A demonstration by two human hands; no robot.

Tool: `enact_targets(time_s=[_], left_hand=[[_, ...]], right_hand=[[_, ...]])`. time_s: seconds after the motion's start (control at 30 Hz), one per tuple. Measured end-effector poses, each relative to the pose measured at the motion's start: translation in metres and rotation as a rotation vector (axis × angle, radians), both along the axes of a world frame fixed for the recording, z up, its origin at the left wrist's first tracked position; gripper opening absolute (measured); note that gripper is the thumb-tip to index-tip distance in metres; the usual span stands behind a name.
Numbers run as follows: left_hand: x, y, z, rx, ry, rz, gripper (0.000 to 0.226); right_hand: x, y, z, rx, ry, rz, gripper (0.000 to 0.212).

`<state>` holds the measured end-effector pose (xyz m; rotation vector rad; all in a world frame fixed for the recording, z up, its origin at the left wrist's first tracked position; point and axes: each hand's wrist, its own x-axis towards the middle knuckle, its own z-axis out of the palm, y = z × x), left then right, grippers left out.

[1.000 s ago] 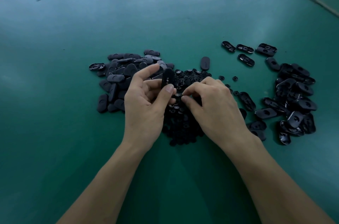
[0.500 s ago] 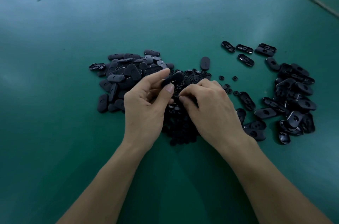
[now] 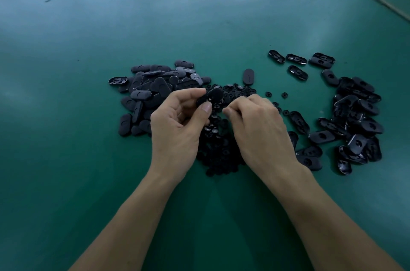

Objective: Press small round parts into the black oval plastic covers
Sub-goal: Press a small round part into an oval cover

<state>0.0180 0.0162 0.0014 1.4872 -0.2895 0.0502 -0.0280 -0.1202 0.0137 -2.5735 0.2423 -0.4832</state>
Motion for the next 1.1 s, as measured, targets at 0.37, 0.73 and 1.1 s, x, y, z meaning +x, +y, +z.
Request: enact_targets(time_s=[0.37,0.73,1.1], left_hand=[[-0.0016,0.001,0.0015,0.033,0.001,-0.014,0.025],[-0.0029,0.0003,0.0023,0.017,0.018,-0.071,0.023],[-0.0035,0.0005,0.003,0.038,-0.011,-0.067,0.026]], right_hand=[[-0.0049,0.0017,0.0086,0.34,-0.324,0.093,0.008],[-0.0035,0.0049,0.0091,0.26,-0.273,0.114,0.021],[-0.0059,0.005,0.0084,0.463,-0.235,0.127,0.011]])
